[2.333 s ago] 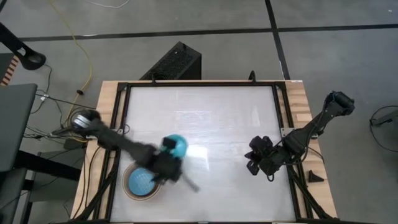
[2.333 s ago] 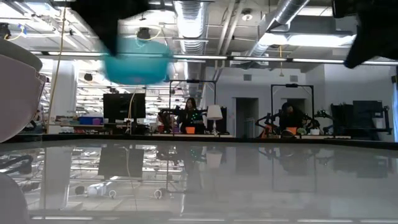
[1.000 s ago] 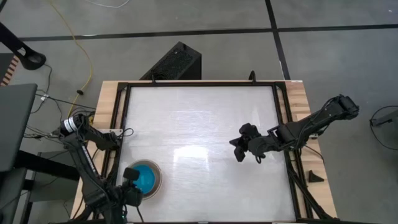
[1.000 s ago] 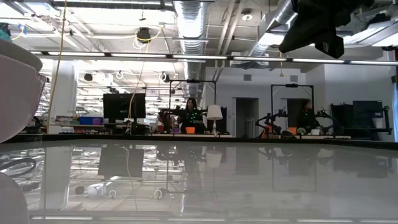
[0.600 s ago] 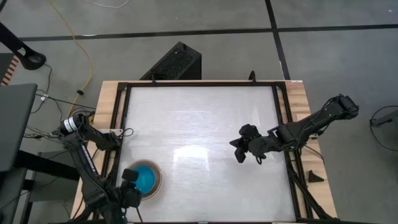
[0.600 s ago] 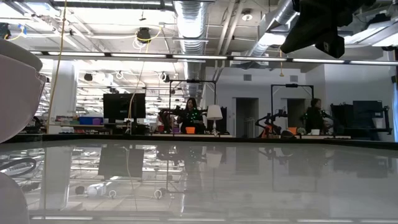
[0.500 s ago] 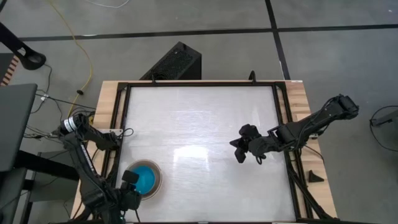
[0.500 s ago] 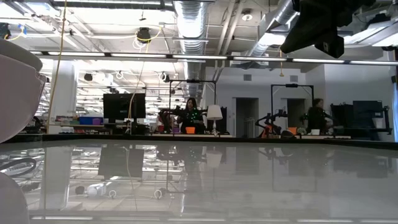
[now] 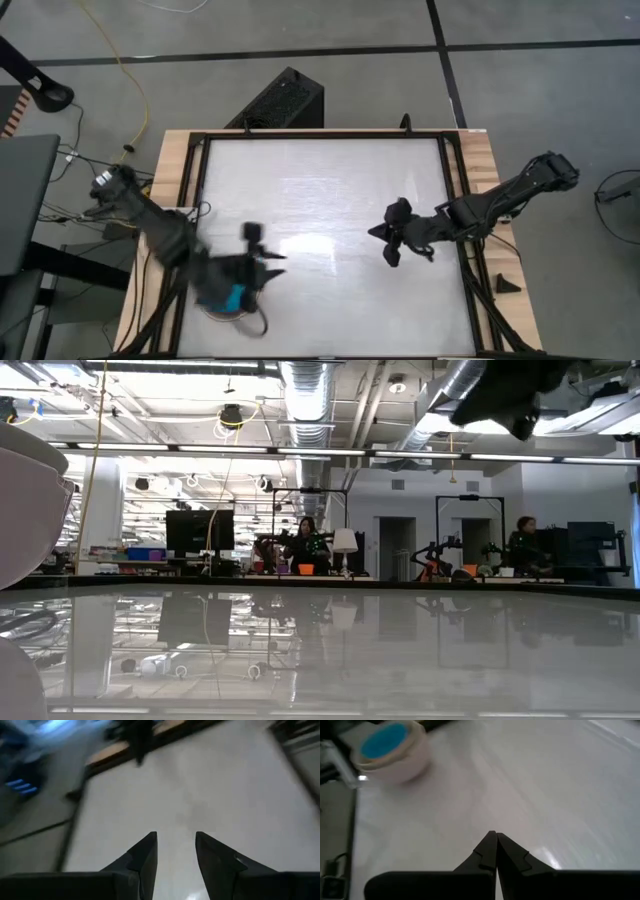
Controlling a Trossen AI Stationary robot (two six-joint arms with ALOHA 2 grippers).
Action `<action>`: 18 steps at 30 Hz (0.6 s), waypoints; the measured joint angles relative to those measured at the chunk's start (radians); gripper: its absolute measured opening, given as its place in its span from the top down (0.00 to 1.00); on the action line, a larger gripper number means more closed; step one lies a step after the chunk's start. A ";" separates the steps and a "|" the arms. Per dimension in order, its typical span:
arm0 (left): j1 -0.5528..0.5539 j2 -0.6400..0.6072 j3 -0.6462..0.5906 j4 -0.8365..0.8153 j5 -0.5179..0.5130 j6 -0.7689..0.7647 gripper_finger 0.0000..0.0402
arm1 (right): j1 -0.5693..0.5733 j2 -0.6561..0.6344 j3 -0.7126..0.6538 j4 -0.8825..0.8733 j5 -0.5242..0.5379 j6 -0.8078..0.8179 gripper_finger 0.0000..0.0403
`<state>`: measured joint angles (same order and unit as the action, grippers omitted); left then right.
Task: Nest bowls inside each other
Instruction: Return to Home Position
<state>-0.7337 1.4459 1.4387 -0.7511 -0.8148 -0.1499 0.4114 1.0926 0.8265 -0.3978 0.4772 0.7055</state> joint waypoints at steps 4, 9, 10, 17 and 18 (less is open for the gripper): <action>0.218 -0.060 -0.112 0.357 0.415 0.238 0.69 | -0.009 -0.059 0.000 0.083 -0.039 -0.143 0.92; 0.436 -0.162 -0.253 0.479 0.671 0.279 0.69 | 0.007 -0.166 -0.005 0.125 -0.060 -0.262 0.92; 0.477 -0.195 -0.286 0.479 0.701 0.268 0.69 | 0.012 -0.197 -0.022 0.146 -0.062 -0.287 0.92; 0.659 -0.516 -0.594 0.625 0.711 0.106 0.69 | -0.043 -0.501 -0.370 0.521 -0.165 -0.423 0.92; 0.667 -0.564 -0.645 0.665 0.687 0.081 0.69 | -0.064 -0.537 -0.431 0.596 -0.190 -0.439 0.92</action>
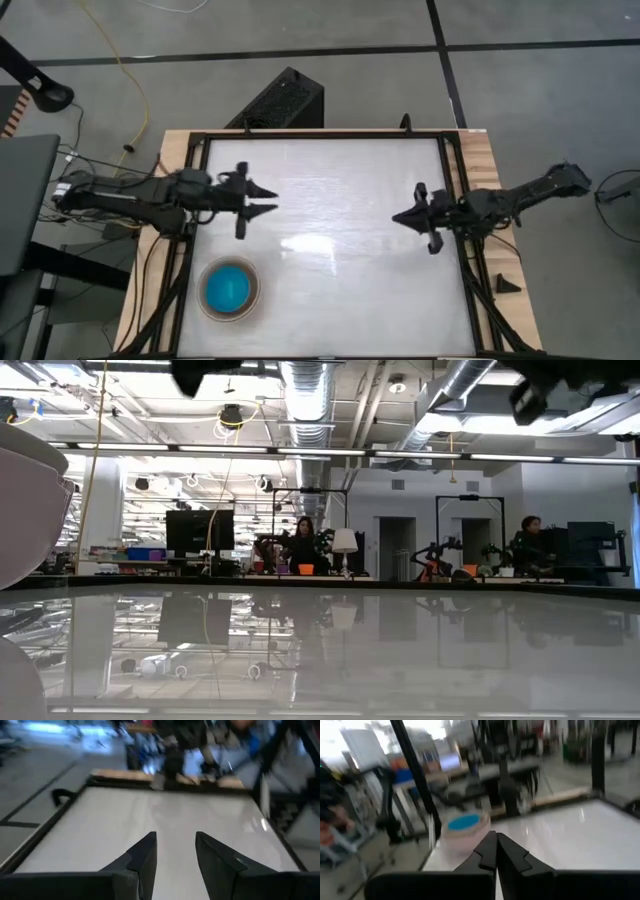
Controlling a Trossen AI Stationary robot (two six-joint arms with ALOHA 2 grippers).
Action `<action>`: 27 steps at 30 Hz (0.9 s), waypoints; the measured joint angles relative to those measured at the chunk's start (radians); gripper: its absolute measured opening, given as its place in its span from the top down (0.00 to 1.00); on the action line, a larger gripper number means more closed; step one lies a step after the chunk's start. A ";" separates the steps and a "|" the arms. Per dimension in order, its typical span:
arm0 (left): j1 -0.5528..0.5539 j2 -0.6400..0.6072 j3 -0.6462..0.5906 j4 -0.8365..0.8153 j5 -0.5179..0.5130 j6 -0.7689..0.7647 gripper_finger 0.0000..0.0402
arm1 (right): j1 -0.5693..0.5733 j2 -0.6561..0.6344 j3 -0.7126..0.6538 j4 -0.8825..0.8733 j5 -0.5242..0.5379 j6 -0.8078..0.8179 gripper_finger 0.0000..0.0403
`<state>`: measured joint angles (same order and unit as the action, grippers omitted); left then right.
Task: Nest bowls inside each other
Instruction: Return to Home Position
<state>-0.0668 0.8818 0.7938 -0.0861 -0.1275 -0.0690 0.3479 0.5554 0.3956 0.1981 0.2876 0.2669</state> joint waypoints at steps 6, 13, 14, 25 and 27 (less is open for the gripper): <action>0.002 -0.212 -0.258 0.170 -0.138 -0.129 0.69 | -0.153 -0.091 -0.252 0.235 -0.106 -0.032 0.92; 0.001 -0.333 -0.466 0.301 -0.174 -0.190 0.69 | -0.337 -0.096 -0.360 0.226 -0.303 0.025 0.92; 0.001 -0.342 -0.492 0.323 -0.174 -0.198 0.69 | -0.361 -0.097 -0.369 0.238 -0.331 0.032 0.92; 0.001 -0.464 -0.766 0.517 -0.212 -0.334 0.69 | -0.589 -0.097 -0.388 0.225 -0.470 0.015 0.92; 0.001 -0.485 -0.782 0.504 -0.222 -0.382 0.69 | -0.622 -0.096 -0.388 0.223 -0.474 0.015 0.92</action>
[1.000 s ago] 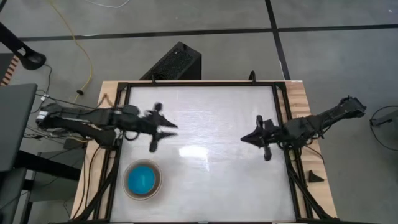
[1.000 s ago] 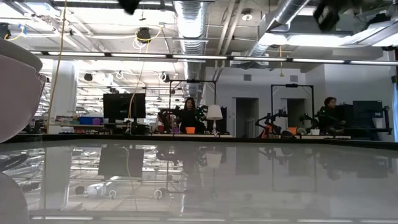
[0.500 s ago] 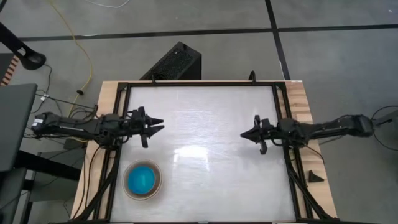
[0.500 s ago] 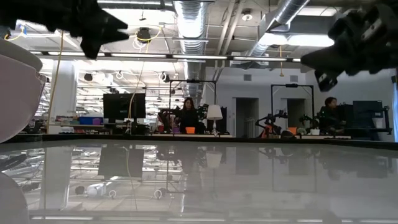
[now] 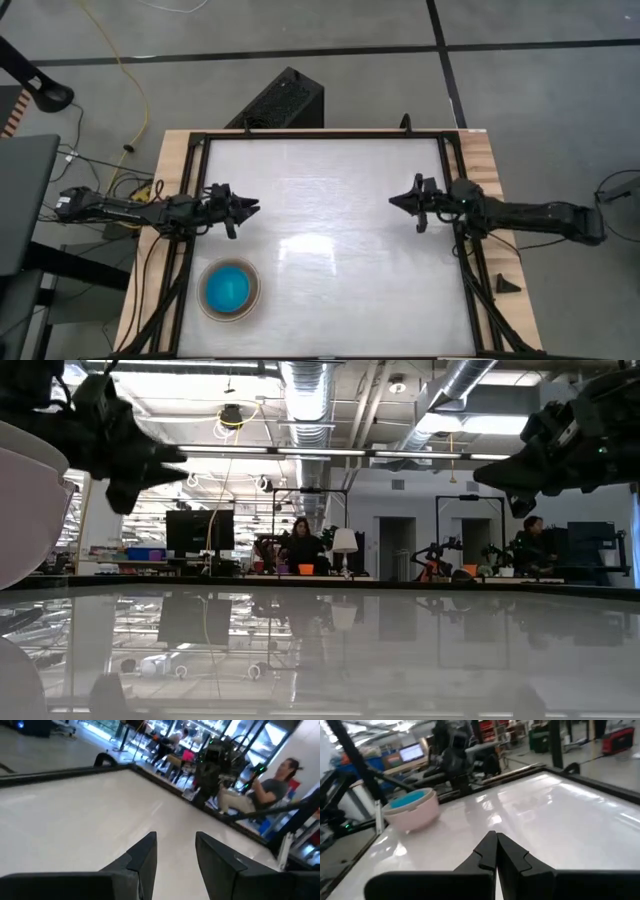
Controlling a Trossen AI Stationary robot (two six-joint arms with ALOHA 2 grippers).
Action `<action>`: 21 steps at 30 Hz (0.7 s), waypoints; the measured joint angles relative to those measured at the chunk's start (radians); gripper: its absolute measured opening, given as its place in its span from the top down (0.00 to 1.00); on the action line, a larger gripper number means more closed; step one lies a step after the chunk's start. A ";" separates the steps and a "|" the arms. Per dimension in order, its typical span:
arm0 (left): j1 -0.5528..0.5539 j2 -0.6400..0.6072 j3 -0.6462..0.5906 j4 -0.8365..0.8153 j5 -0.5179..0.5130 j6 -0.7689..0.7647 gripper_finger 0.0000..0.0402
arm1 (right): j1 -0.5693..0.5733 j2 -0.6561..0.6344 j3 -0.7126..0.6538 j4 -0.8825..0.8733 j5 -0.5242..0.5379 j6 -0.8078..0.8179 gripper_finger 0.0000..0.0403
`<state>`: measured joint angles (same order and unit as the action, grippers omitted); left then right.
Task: Nest bowls inside each other
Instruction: Return to Home Position
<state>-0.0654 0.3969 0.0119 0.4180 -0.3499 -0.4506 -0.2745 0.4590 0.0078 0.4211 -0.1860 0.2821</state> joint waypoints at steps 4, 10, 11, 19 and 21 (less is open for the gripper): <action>0.000 -0.012 0.001 -0.068 0.009 -0.012 0.69 | -0.025 -0.001 0.000 -0.003 0.000 -0.001 0.92; 0.000 -0.011 0.001 -0.111 0.029 0.019 0.69 | -0.025 0.001 -0.001 -0.012 0.000 -0.001 0.90; 0.000 -0.011 0.001 -0.120 0.029 0.019 0.69 | -0.025 0.000 -0.001 -0.013 0.000 -0.002 0.90; 0.000 -0.011 0.001 -0.274 0.030 0.020 0.69 | -0.025 0.001 -0.001 -0.065 0.001 -0.002 0.89; 0.000 -0.011 0.001 -0.324 0.030 0.020 0.69 | -0.025 0.000 -0.002 -0.081 0.001 -0.002 0.89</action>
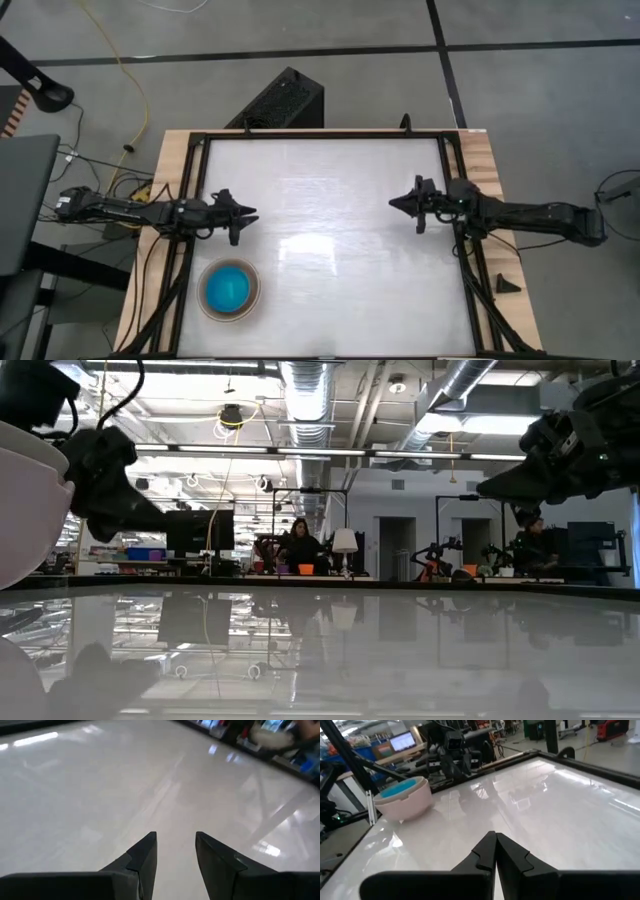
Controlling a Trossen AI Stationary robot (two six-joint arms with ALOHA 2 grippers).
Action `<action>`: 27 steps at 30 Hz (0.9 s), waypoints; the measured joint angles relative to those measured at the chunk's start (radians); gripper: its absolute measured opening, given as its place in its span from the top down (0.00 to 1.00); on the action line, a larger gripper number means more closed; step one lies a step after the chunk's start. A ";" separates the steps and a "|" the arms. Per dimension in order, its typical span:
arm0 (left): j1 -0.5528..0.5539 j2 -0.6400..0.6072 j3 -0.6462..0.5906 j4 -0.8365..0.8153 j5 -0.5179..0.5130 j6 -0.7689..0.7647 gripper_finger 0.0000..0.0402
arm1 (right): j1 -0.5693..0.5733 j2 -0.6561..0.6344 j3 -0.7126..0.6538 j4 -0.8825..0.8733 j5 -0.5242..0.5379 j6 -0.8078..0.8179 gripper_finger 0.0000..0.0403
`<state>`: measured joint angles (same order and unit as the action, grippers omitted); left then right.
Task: Nest bowls inside each other
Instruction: Return to Home Position
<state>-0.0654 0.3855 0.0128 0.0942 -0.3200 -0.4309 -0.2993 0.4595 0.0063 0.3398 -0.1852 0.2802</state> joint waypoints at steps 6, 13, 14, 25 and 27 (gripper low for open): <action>0.000 0.006 0.000 -0.033 0.001 0.001 0.69 | 0.000 0.000 0.000 -0.066 0.000 0.000 0.89; 0.000 0.006 0.000 -0.033 0.001 0.000 0.69 | 0.000 0.000 0.000 -0.138 0.002 0.000 0.89; 0.000 0.006 0.000 -0.034 0.001 0.001 0.69 | 0.000 0.000 0.000 -0.148 0.002 0.000 0.89; 0.000 0.006 0.000 -0.034 0.001 0.001 0.69 | 0.000 0.000 -0.001 -0.210 0.003 0.000 0.89; 0.000 0.006 0.000 -0.034 0.001 0.001 0.69 | 0.000 0.000 -0.001 -0.215 0.003 0.000 0.89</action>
<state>-0.0654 0.3920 0.0128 0.0601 -0.3195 -0.4301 -0.2993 0.4595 0.0055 0.1251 -0.1825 0.2806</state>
